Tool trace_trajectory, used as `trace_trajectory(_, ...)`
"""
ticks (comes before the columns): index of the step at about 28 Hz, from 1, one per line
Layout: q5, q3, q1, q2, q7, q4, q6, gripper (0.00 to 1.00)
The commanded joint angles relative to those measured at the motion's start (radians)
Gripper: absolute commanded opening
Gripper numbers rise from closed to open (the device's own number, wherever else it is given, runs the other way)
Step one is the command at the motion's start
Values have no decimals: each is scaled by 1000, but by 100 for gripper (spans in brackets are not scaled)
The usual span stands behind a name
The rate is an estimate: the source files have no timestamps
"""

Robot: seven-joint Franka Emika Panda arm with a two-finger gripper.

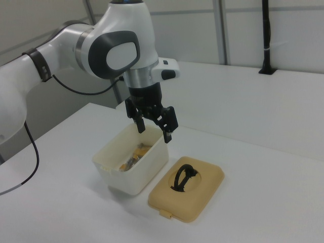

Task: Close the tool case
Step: 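Move the gripper over the tan lid and lower onto its black handle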

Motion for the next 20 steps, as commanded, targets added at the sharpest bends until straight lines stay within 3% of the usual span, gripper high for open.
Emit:
trace_trajectory(1, 3, -6, 8, 2, 17, -17, 48, 100)
trace_trajectory(12, 5, -3, 25, 64, 21, -26, 177, 100)
trace_trajectory(20, -37, -5, 57, 130, 119, -31, 251, 100)
